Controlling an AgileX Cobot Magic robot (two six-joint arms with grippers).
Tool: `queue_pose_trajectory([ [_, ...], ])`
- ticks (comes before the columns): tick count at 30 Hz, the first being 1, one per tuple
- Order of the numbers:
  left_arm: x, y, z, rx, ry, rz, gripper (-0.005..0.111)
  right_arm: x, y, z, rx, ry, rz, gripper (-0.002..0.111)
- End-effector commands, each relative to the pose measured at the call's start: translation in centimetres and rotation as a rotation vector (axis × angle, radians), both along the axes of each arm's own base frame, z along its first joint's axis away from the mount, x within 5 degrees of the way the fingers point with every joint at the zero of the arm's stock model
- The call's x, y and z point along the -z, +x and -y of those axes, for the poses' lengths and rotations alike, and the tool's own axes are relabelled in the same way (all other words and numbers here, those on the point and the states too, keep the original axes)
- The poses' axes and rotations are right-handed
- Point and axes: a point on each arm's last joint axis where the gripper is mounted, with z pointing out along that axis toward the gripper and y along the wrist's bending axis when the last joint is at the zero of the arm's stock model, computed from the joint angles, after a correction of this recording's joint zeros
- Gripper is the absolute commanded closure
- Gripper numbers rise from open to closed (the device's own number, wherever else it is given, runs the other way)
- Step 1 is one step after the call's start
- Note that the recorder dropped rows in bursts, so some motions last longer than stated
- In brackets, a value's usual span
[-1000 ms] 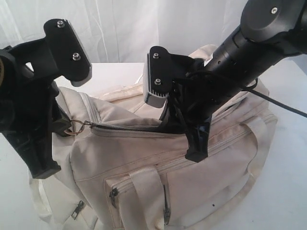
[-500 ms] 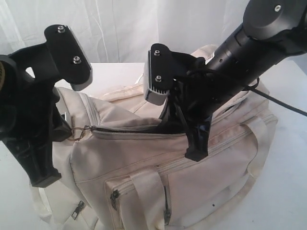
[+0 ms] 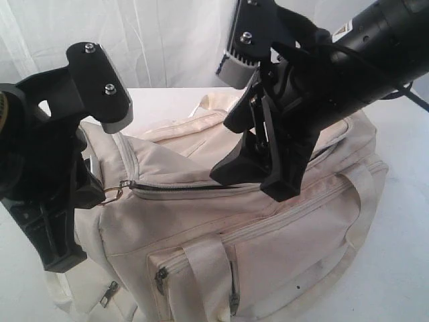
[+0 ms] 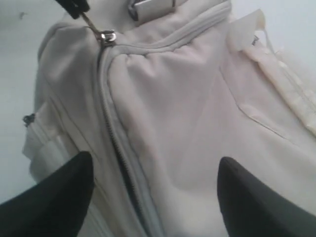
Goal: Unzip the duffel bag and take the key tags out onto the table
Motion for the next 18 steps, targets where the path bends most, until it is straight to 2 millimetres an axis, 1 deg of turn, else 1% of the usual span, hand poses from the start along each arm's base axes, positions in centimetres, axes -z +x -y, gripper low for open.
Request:
queue_pose_trajectory([
  [1, -0.2, -0.2, -0.2, -0.001, -0.013, -0.004, 0.107, 1.1, -0.6, -0.9, -0.038, 0.005, -0.068, 0.042],
  [5, -0.3, -0.2, 0.0, 0.002, -0.026, 0.001, 0.107, 3.5, -0.9, -3.1, -0.082, -0.033, -0.105, 0.042],
  [6, -0.3, -0.2, 0.0, 0.002, -0.027, -0.001, 0.107, 3.7, -1.0, -3.6, -0.09, -0.032, -0.1, 0.042],
  [8, -0.3, -0.2, 0.0, 0.002, -0.03, -0.004, 0.107, 4.1, -1.1, -4.3, -0.096, -0.032, -0.089, 0.046],
  [11, -0.3, -0.2, 0.0, 0.001, -0.029, -0.007, 0.107, 4.2, -1.2, -4.5, -0.092, -0.03, -0.088, 0.061],
  [12, -0.3, -0.2, 0.0, 0.001, -0.029, -0.007, 0.107, 4.2, -1.3, -4.5, -0.078, -0.031, -0.113, 0.07],
  [14, -0.3, -0.2, 0.0, 0.001, -0.029, -0.007, 0.107, 4.2, -1.3, -4.5, -0.032, -0.028, -0.159, 0.084],
  [15, -0.3, -0.2, 0.0, 0.001, -0.028, -0.005, 0.107, 4.2, -1.4, -4.4, -0.017, -0.031, -0.183, 0.094],
  [17, -0.3, -0.2, 0.0, 0.002, -0.027, -0.001, 0.107, 4.3, -1.6, -4.3, -0.031, -0.046, -0.201, 0.109],
  [18, -0.3, -0.2, -0.1, 0.002, -0.024, 0.004, 0.107, 4.3, -1.7, -4.3, -0.04, -0.053, -0.208, 0.108],
])
